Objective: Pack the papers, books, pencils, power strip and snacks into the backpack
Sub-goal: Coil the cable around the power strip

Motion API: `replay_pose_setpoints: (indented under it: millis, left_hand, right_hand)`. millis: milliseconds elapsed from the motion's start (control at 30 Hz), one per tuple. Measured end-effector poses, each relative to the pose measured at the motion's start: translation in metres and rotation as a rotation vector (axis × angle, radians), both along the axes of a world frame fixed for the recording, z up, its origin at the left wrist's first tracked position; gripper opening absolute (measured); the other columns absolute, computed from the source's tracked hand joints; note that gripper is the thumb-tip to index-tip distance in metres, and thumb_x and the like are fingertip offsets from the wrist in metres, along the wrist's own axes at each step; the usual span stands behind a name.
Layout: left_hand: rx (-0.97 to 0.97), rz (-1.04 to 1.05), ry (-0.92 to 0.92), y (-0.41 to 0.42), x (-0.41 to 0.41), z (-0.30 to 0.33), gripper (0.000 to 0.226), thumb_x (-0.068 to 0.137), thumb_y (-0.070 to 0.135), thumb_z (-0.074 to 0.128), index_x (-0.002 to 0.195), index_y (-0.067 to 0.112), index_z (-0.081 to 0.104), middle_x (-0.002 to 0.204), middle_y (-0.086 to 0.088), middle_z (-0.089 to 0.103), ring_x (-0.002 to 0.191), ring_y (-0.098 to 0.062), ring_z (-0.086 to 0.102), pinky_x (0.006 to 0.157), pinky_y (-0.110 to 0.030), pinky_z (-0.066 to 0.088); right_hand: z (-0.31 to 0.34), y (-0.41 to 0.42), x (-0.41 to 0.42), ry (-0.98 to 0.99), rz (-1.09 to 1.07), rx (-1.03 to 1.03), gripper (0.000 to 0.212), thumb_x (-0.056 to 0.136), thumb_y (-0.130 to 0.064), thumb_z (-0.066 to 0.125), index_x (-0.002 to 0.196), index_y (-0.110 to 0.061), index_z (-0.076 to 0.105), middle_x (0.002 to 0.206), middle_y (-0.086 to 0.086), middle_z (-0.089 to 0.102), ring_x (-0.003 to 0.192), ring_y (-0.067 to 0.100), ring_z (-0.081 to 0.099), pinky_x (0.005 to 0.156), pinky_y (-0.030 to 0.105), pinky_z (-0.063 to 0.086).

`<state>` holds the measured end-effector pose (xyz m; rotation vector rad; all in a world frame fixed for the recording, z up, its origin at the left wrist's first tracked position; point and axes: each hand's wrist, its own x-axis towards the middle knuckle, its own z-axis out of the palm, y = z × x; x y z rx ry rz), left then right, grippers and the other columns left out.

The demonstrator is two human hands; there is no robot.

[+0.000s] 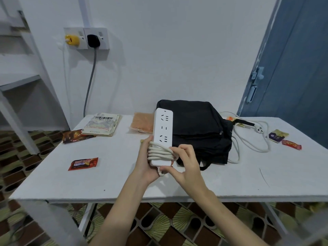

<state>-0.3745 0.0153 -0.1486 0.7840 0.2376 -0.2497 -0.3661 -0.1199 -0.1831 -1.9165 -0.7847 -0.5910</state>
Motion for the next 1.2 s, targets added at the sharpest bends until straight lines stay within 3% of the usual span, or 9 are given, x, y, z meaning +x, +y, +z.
replay_pose_setpoints:
  millis: [167,233,433,600,833,967,1067,1133,1200]
  left_hand:
    - [0.039,-0.029,-0.039,0.004,0.002,0.004,0.051,0.083,0.051,0.050,0.107,0.007,0.063,0.085,-0.014,0.068,0.070,-0.026,0.067,0.063,-0.030,0.052]
    - [0.062,-0.048,-0.056,0.007,0.000,0.007,0.049,0.081,0.051,0.051,0.104,0.009,0.064,0.088,-0.014,0.066,0.071,-0.027,0.065,0.059,-0.031,0.051]
    - [0.043,-0.031,-0.091,0.023,-0.005,0.017,0.045,0.083,0.052,0.052,0.090,0.009,0.065,0.077,-0.010,0.062,0.055,-0.023,0.060,0.049,-0.029,0.049]
    - [-0.041,0.045,-0.096,0.045,-0.004,0.013,0.053,0.071,0.060,0.061,0.094,0.012,0.062,0.086,-0.011,0.054,0.063,-0.025,0.047,0.055,-0.030,0.045]
    - [-0.051,-0.011,-0.080,0.034,-0.005,0.009,0.047,0.077,0.052,0.053,0.097,0.010,0.063,0.083,-0.011,0.056,0.056,-0.026,0.051,0.054,-0.032,0.047]
    - [-0.071,-0.119,-0.157,0.021,-0.002,0.018,0.047,0.078,0.048,0.047,0.096,0.006,0.058,0.089,-0.017,0.058,0.051,-0.028,0.049,0.052,-0.030,0.045]
    - [-0.099,-0.187,-0.200,0.017,0.000,0.025,0.048,0.078,0.047,0.044,0.096,0.004,0.056,0.088,-0.018,0.058,0.048,-0.028,0.049,0.049,-0.029,0.044]
    - [-0.065,-0.258,-0.218,0.019,0.002,0.026,0.049,0.070,0.046,0.056,0.092,0.003,0.061,0.085,-0.019,0.060,0.047,-0.028,0.051,0.047,-0.029,0.046]
    - [0.040,-0.388,-0.185,0.025,0.000,0.027,0.058,0.052,0.040,0.076,0.092,0.000,0.063,0.079,-0.019,0.064,0.048,-0.030,0.057,0.045,-0.031,0.050]
  right_hand:
    - [0.017,-0.011,0.015,0.520,0.238,0.138,0.067,0.054,-0.041,0.081,0.113,-0.028,0.051,0.096,-0.002,0.057,0.089,0.012,0.060,0.084,0.025,0.052]
    - [0.020,-0.019,0.028,0.664,0.348,0.067,0.057,0.055,-0.042,0.080,0.103,-0.026,0.055,0.095,0.000,0.061,0.088,0.014,0.060,0.084,0.036,0.051]
    - [0.014,-0.018,0.042,0.671,0.444,-0.225,0.008,0.083,-0.031,0.069,0.086,-0.028,0.062,0.102,0.000,0.066,0.104,0.014,0.059,0.093,0.034,0.043]
    - [0.028,-0.033,0.041,0.739,0.360,-0.069,0.015,0.089,-0.021,0.062,0.092,-0.007,0.068,0.075,0.002,0.068,0.074,0.011,0.062,0.075,0.025,0.045]
    - [0.079,-0.075,0.021,0.516,0.235,-0.014,0.019,0.087,-0.016,0.064,0.069,-0.008,0.069,0.051,-0.009,0.059,0.044,0.002,0.044,0.045,0.015,0.035]
    - [0.077,-0.102,0.026,0.613,0.275,-0.061,0.052,0.075,-0.057,0.062,0.046,-0.015,0.053,0.049,0.002,0.053,0.051,0.016,0.053,0.055,0.020,0.044]
    - [0.049,-0.115,0.035,0.862,0.522,-0.062,0.043,0.077,-0.053,0.064,0.057,-0.016,0.058,0.053,0.000,0.049,0.057,0.021,0.052,0.083,0.039,0.048]
    - [0.039,-0.115,0.036,0.982,0.499,-0.005,0.043,0.072,-0.054,0.071,0.065,-0.012,0.062,0.053,-0.001,0.039,0.051,0.014,0.039,0.063,0.030,0.047]
    - [0.037,-0.110,0.036,0.976,0.336,-0.060,0.043,0.073,-0.053,0.071,0.067,-0.011,0.066,0.051,-0.001,0.033,0.047,0.012,0.028,0.046,0.021,0.030]
